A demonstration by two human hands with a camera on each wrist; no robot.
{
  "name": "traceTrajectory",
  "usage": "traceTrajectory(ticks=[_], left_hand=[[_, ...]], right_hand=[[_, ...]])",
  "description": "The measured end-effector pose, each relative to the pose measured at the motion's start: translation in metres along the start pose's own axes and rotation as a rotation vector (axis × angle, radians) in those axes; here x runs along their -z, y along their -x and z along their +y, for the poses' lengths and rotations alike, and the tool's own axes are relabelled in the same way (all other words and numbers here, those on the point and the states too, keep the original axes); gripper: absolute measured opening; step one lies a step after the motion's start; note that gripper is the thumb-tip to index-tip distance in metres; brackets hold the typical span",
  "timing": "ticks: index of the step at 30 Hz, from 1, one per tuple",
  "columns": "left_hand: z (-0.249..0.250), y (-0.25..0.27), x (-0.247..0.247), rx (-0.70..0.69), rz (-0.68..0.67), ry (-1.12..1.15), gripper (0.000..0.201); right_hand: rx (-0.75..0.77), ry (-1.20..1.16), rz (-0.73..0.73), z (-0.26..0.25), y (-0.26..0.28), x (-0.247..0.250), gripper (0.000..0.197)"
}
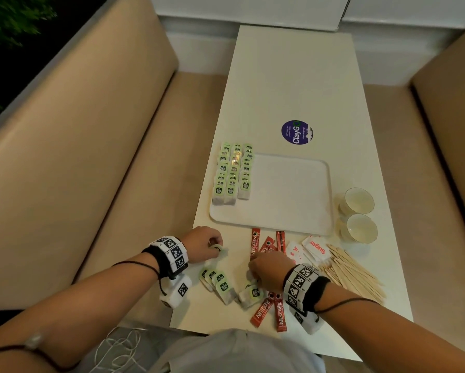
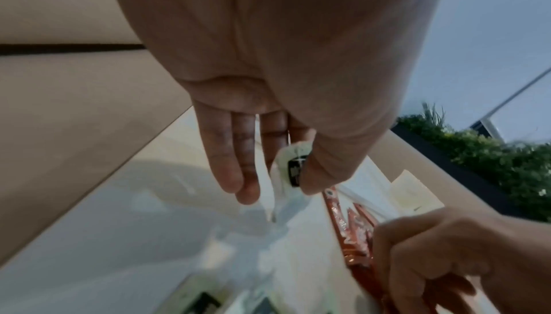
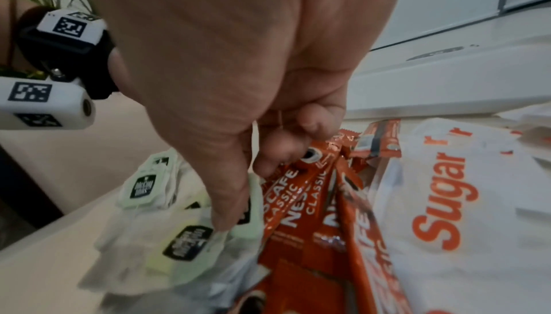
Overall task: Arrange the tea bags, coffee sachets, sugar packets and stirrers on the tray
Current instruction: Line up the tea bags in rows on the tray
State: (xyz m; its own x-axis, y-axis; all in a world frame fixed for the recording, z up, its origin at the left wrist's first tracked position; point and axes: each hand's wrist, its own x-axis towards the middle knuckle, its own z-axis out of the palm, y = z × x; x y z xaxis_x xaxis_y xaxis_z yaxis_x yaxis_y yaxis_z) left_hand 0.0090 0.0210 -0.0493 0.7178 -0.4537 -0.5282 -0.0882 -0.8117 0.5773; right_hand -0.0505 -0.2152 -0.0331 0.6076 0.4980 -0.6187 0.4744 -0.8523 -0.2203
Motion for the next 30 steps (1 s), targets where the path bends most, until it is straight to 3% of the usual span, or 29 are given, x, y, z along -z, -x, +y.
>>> traceTrajectory(ticks=[2, 5, 9, 11, 13, 18, 19, 23, 25, 30], left_hand=[[0.006, 0.001, 0.002, -0.009, 0.010, 0.071, 0.008], [0.010, -0.001, 0.000, 0.002, -0.010, 0.176, 0.010], [0.026, -0.001, 0.002, 0.039, -0.013, 0.298, 0.034], [0.035, -0.001, 0.001, 0.051, 0.015, 0.357, 0.027], [0.042, -0.005, 0.001, 0.042, 0.050, 0.401, 0.033], [0.059, 0.001, 0.002, 0.038, -0.039, 0.655, 0.046], [0.061, 0.000, 0.001, 0.031, -0.053, 0.702, 0.048], [0.068, 0.002, 0.000, 0.044, -0.111, 0.891, 0.024], [0.067, 0.003, 0.000, 0.011, -0.169, 0.826, 0.017], [0.053, 0.003, -0.011, 0.078, -0.210, 0.583, 0.030]], right_hand=[[-0.010, -0.034, 0.008, 0.002, 0.000, 0.002, 0.004], [-0.027, -0.171, 0.049, 0.006, 0.003, 0.011, 0.007], [-0.012, -0.350, 0.142, 0.014, 0.007, 0.029, 0.011], [0.004, -0.487, 0.184, 0.017, 0.009, 0.040, 0.009], [0.008, -0.661, 0.219, 0.018, 0.013, 0.050, 0.004], [0.003, -0.875, 0.362, 0.019, 0.016, 0.064, 0.009], [-0.022, -0.880, 0.386, 0.021, 0.016, 0.064, 0.012], [-0.092, -0.760, 0.462, 0.023, 0.015, 0.060, 0.020], [-0.104, -0.761, 0.452, 0.023, 0.015, 0.055, 0.026], [-0.115, -0.448, 0.168, 0.016, 0.008, 0.033, 0.044]])
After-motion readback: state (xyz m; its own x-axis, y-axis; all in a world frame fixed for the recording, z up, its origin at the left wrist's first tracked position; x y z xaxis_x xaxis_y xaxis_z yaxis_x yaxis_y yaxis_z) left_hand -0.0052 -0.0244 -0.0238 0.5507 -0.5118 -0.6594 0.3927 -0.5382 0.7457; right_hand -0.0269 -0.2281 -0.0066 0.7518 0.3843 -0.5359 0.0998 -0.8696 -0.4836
